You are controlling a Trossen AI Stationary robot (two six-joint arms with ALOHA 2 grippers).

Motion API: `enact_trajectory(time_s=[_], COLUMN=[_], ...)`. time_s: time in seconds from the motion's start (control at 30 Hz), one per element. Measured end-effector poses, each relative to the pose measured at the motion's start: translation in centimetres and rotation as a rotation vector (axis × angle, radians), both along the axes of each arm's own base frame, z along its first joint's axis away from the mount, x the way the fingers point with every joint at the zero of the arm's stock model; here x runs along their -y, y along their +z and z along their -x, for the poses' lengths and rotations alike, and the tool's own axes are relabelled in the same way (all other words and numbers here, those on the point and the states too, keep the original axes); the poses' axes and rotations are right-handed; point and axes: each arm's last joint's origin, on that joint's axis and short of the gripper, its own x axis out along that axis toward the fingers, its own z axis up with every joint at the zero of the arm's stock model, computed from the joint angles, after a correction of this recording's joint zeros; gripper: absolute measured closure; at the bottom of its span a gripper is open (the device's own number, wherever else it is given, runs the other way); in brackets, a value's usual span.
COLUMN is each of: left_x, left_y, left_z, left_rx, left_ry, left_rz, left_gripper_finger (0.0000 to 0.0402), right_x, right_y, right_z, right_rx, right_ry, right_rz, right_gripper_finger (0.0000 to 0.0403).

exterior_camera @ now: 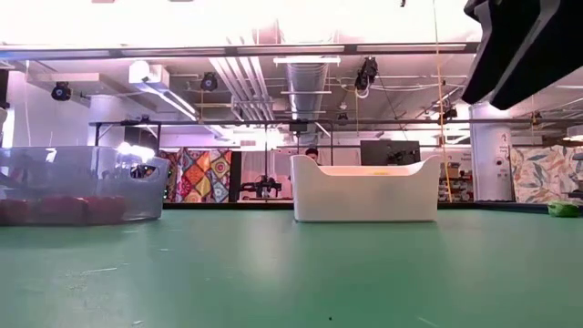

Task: Sort produce into baskets
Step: Put the green chili pepper into the gray bin

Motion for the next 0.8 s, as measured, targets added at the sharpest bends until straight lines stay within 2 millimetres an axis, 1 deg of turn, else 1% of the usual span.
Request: enact_trajectory(time_s=[0.03, 0.1, 0.23, 0.33, 0.4, 0.53, 0.6, 0.67, 0.8], left_x=[0.0, 0.1, 0.6, 0.6, 0.6, -0.1, -0.4, -0.6, -0.6], left_y=[0.3, 0.2, -2.1, -4.2, -5.3, -6.7, -7.0, -6.9, -6.2], left_z=[1.0, 2.7, 4.9, 5.3, 5.4, 5.4, 5.4, 5.6, 5.7], left_rx=[-0.026, -0.108, -0.331, -0.439, -0.458, -0.471, -0.485, -0.504, -0.518], left_ry=[0.019, 0.052, 0.090, 0.100, 0.100, 0.128, 0.141, 0.148, 0.157], left_rz=[0.037, 0.112, 0.216, 0.250, 0.264, 0.249, 0.247, 0.235, 0.211], left_gripper_finger=[0.0310, 0.0310, 0.0310, 0.0310, 0.0310, 0.0303, 0.0291, 0.0273, 0.0228], right_x=[0.0, 0.1, 0.4, 0.5, 0.6, 0.6, 0.7, 1.1, 2.8], right_y=[0.0, 0.0, 0.0, 0.1, 0.1, 0.0, 0.2, 0.9, 3.1], right_z=[0.0, -0.2, -0.5, -0.6, -0.6, -0.5, -0.2, 0.3, 1.2], right_rx=[0.006, 0.010, 0.015, 0.014, 0.008, -0.024, -0.078, -0.167, -0.292], right_ry=[0.002, 0.005, -0.004, -0.001, 0.005, 0.017, 0.023, 0.020, -0.072], right_rz=[0.009, 0.009, 0.010, 0.019, 0.026, 0.022, 0.023, 0.044, 0.111], right_gripper_finger=[0.0179, 0.0179, 0.0179, 0.0179, 0.0179, 0.0179, 0.0177, 0.0168, 0.0139])
